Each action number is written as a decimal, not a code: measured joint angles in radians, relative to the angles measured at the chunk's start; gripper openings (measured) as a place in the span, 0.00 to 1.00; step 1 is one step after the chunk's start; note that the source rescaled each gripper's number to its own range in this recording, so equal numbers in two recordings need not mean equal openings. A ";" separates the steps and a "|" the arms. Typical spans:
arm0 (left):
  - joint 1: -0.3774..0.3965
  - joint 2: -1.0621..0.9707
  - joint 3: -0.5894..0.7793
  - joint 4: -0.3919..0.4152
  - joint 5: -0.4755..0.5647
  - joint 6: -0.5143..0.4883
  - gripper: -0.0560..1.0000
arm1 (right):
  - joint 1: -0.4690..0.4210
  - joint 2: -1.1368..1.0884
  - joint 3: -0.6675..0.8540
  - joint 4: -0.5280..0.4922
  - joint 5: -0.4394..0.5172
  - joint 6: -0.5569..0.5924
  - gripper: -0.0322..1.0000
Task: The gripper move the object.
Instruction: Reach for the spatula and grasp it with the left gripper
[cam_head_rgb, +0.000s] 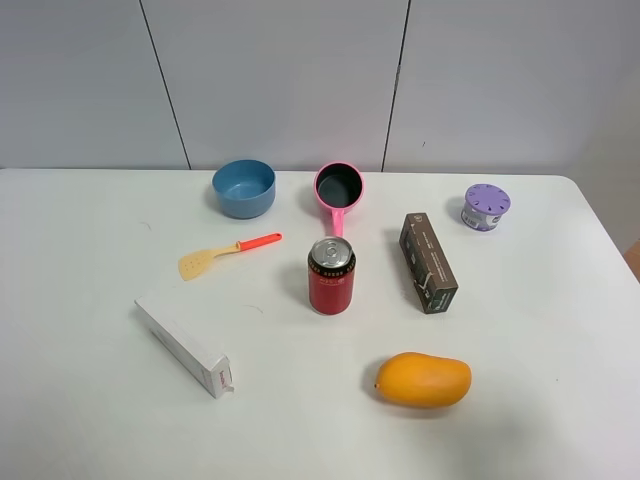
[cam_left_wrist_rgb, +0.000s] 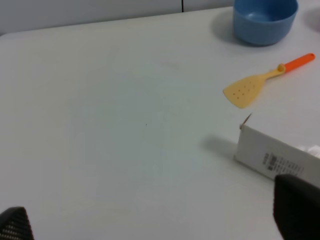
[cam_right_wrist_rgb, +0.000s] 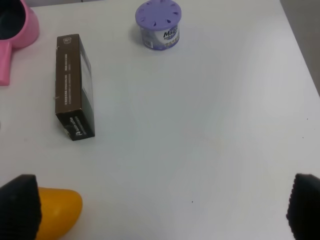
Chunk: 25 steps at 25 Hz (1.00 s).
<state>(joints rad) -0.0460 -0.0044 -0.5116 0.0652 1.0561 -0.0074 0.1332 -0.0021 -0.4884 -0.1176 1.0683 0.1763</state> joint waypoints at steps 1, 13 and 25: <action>0.000 0.000 0.000 0.000 0.000 0.000 1.00 | 0.000 0.000 0.000 0.000 0.000 0.000 1.00; 0.000 0.002 0.000 0.000 0.000 0.000 1.00 | 0.000 0.000 0.000 0.000 0.000 0.000 1.00; 0.000 0.329 -0.178 0.000 0.026 0.065 1.00 | 0.000 0.000 0.000 0.000 0.000 0.000 1.00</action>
<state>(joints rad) -0.0460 0.3249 -0.6897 0.0652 1.0825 0.0571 0.1332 -0.0021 -0.4884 -0.1176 1.0683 0.1763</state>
